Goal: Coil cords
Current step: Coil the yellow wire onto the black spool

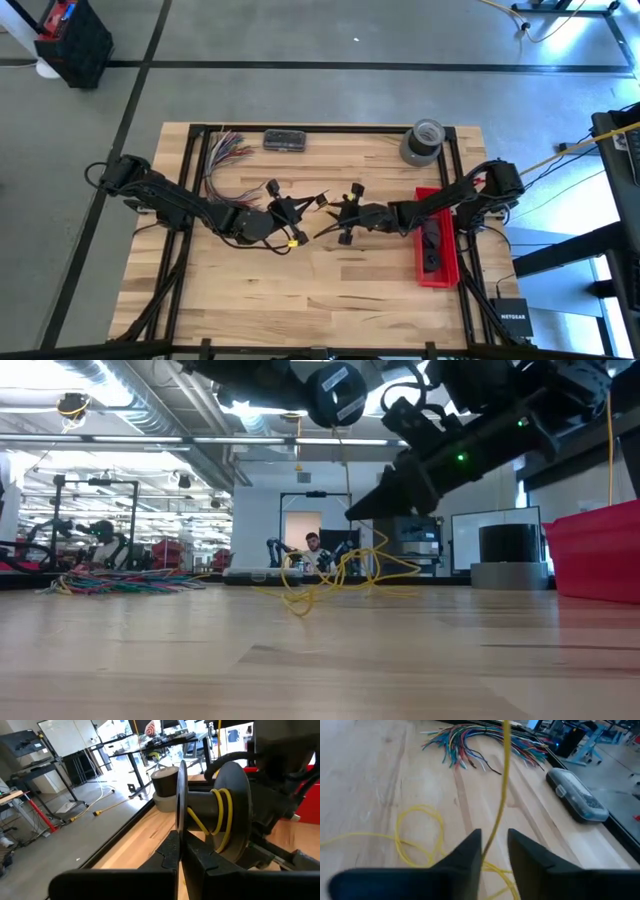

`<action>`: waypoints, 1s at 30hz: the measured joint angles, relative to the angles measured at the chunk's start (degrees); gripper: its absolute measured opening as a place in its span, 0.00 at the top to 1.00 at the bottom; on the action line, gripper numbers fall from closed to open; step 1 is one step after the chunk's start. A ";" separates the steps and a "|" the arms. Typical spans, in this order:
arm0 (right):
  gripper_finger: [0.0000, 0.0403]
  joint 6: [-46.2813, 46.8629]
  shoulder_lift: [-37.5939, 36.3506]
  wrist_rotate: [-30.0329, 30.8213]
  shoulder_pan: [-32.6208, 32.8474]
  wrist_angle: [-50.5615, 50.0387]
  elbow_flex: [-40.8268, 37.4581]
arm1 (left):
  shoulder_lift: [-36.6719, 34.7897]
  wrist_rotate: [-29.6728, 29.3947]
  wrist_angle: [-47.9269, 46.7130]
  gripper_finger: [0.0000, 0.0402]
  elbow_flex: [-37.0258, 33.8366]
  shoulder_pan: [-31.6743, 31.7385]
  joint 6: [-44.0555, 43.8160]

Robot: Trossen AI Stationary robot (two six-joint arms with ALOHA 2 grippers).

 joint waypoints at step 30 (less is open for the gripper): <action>0.99 4.35 -23.22 6.27 1.69 -23.55 0.06 | -0.24 0.02 -6.19 1.00 -0.02 -1.10 4.53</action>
